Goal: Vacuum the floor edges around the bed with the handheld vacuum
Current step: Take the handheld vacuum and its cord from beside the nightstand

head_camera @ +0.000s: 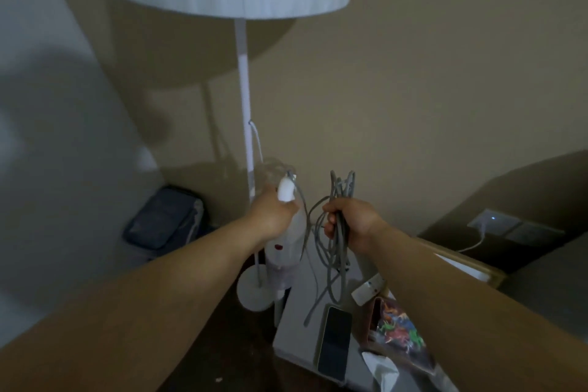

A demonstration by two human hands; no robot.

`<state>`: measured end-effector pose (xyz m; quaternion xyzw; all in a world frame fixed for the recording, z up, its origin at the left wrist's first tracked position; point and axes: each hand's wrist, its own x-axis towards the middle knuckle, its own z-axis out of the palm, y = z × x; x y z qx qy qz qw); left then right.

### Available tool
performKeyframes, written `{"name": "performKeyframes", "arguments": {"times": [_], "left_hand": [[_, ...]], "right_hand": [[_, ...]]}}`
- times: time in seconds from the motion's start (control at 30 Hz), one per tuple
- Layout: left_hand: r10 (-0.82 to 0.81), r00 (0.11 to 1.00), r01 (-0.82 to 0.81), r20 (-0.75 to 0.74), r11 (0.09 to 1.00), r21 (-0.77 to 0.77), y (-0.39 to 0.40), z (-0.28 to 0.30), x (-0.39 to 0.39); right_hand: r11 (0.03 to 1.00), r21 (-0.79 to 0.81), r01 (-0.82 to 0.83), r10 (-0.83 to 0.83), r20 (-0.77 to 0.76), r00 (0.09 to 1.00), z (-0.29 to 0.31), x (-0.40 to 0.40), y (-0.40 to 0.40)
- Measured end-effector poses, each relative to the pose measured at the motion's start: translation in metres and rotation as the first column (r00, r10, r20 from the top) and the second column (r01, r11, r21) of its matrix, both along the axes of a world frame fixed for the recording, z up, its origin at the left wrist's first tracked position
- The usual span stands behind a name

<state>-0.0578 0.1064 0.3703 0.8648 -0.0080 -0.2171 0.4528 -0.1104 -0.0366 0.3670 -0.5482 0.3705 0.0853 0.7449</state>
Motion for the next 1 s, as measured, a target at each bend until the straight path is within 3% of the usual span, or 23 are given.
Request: {"name": "performKeyframes", "arguments": {"times": [0.3, 0.57, 0.77, 1.0], "left_hand": [[0.23, 0.973, -0.23, 0.014, 0.969, 0.091, 0.092, 0.024, -0.129], [0.497, 0.868, -0.493, 0.018, 0.856, 0.158, 0.224, 0.054, -0.251], [0.703, 0.71, -0.701, 0.035, 0.701, 0.13, 0.325, 0.072, -0.374], [0.946, 0.323, -0.946, -0.015, 0.323, 0.021, 0.46, 0.078, -0.581]], "right_hand": [[0.947, 0.021, -0.321, 0.32, 0.02, 0.947, 0.014, -0.075, 0.058], [0.726, -0.056, -0.685, 0.686, -0.011, 0.728, 0.033, -0.133, 0.19], [0.498, -0.043, -0.866, 0.867, 0.034, 0.497, 0.054, -0.199, 0.325], [0.125, -0.08, -0.989, 0.99, 0.082, 0.118, 0.061, -0.355, 0.514]]}}
